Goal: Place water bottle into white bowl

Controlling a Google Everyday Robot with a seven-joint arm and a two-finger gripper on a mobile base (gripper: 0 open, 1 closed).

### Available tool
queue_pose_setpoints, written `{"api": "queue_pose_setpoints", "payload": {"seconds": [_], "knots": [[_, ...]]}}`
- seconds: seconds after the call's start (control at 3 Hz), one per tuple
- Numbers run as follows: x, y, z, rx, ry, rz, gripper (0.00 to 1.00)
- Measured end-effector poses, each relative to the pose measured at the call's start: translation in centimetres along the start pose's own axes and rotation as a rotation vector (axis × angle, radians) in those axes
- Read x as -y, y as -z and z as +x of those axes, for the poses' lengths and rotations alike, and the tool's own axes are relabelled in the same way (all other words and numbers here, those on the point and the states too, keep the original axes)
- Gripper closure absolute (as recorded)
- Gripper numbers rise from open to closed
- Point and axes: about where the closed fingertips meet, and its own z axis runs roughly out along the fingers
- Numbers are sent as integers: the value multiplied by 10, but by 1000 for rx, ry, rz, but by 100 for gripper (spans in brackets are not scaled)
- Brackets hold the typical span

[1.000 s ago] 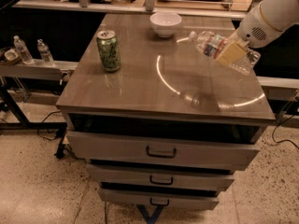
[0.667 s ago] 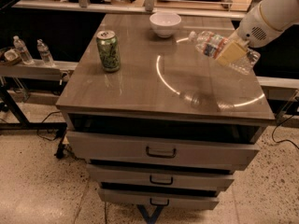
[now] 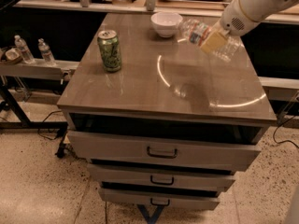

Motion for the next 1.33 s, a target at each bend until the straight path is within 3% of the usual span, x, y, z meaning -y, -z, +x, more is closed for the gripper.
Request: {"api": "queue_pose_setpoints", "payload": {"seconds": [0.33,0.67,1.0,1.33], "knots": [[48,-9,-55,113,16,75,100],[77,-4,-93,197,28,134,100],[95,-13,-141,254,40,185,100],[101,-35,-165,288,5,191,100]]}}
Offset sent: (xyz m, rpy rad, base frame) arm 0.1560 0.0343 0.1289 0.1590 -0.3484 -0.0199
